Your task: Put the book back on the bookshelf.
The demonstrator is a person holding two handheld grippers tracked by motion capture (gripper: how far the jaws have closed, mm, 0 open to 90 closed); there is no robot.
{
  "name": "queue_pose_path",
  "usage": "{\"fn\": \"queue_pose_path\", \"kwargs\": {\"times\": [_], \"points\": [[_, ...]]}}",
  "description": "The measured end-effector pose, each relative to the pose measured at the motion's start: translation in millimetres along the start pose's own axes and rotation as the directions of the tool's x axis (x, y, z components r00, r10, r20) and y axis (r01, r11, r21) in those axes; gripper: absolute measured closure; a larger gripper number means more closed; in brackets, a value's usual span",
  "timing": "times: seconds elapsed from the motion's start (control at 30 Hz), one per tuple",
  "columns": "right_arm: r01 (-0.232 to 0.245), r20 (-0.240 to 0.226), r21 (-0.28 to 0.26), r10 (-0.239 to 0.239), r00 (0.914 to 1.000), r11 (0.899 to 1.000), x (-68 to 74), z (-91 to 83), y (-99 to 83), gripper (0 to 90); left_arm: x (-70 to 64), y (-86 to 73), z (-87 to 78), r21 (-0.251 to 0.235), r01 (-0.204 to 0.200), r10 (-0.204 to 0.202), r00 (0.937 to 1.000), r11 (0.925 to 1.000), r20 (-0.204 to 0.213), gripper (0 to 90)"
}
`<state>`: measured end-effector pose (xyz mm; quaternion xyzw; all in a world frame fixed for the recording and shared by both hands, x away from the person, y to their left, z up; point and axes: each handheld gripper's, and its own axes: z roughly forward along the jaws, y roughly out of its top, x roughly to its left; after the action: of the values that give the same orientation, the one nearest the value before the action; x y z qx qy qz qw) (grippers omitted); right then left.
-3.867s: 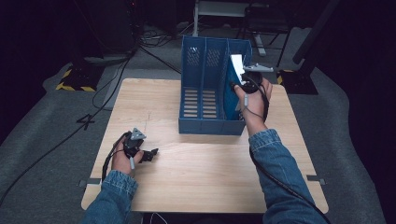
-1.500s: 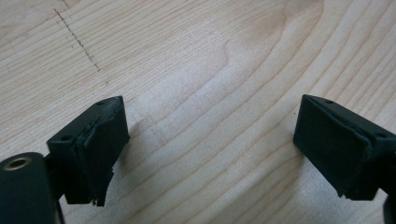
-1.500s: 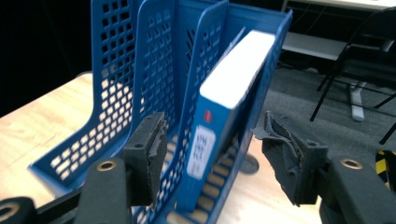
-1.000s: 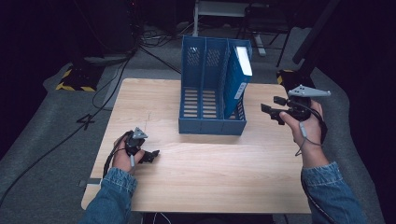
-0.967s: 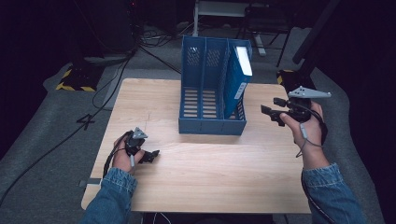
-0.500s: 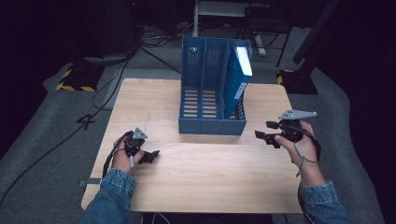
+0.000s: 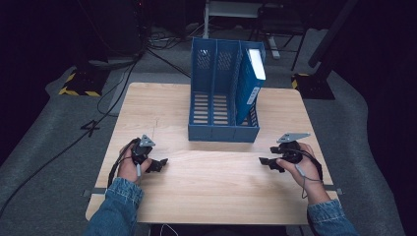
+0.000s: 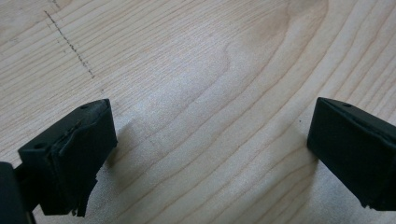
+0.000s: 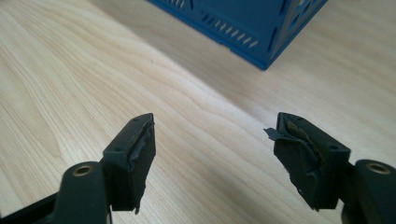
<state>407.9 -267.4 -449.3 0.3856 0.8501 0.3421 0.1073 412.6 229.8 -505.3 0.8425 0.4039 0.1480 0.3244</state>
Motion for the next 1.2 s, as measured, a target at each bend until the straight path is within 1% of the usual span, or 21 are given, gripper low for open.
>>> {"fn": "queue_pose_path", "kwargs": {"times": [0.13,0.23,0.37,0.53,0.67,0.7,0.73,0.77,0.83,0.9,0.93,1.03,1.2], "points": [[0.008,0.001,0.013,-0.008,1.0,1.0,0.5,10.3,-7.0,30.2,-0.1,0.0,0.0,0.0,0.001,-0.001,1.0,1.0,0.0,1.8],[0.017,-0.003,0.014,-0.017,0.9998,1.0,1.4,16.3,-11.2,29.9,-0.2,0.0,0.0,0.0,0.002,-0.002,1.0,1.0,-0.001,1.8],[0.031,0.005,0.011,-0.031,0.9995,0.999,3.0,22.2,-14.9,29.4,0.0,0.0,-0.1,0.001,0.0,0.0,1.0,1.0,0.0,1.8],[0.051,0.024,-0.017,-0.051,0.9984,0.999,2.8,29.8,-19.8,28.1,-0.2,0.0,-0.1,0.001,0.002,-0.002,1.0,1.0,-0.001,1.8],[0.074,0.035,-0.024,-0.073,0.9967,0.997,2.5,37.3,-24.6,26.8,0.1,0.1,-0.1,0.001,-0.001,0.001,1.0,1.0,0.0,1.8],[0.087,0.045,-0.023,-0.086,0.9953,0.996,2.6,40.5,-26.4,26.3,-0.1,0.0,-0.1,0.001,0.001,-0.001,1.0,1.0,0.0,1.8],[0.087,0.045,-0.023,-0.086,0.9953,0.996,2.6,40.5,-26.4,23.5,0.0,0.0,-0.1,0.001,0.0,0.0,1.0,1.0,0.0,1.8],[0.081,0.042,-0.035,-0.079,0.996,0.996,2.5,42.1,-27.1,20.9,-0.2,0.0,-0.1,0.001,0.002,-0.002,1.0,1.0,-0.001,1.8],[0.081,0.042,-0.053,-0.079,0.996,0.995,2.2,44.1,-28.2,18.6,0.0,0.0,-0.1,0.001,0.0,0.0,1.0,1.0,0.0,1.8],[0.076,0.053,-0.067,-0.073,0.9959,0.995,2.5,46.2,-29.7,13.3,0.0,0.0,-0.1,0.001,0.0,0.0,1.0,1.0,0.0,1.8],[0.069,0.057,-0.083,-0.064,0.9963,0.994,3.1,48.0,-30.7,10.8,-0.1,0.0,0.0,0.0,0.0,0.0,1.0,1.0,0.0,1.8],[0.078,0.048,-0.074,-0.074,0.9961,0.994,3.1,50.6,-29.1,5.3,-0.1,0.0,0.0,0.0,0.0,0.0,1.0,1.0,0.0,1.8],[0.082,0.048,-0.063,-0.079,0.9957,0.995,3.6,52.2,-28.0,2.7,-0.3,0.0,0.0,0.0,0.002,-0.002,1.0,1.0,-0.002,1.8]]}}
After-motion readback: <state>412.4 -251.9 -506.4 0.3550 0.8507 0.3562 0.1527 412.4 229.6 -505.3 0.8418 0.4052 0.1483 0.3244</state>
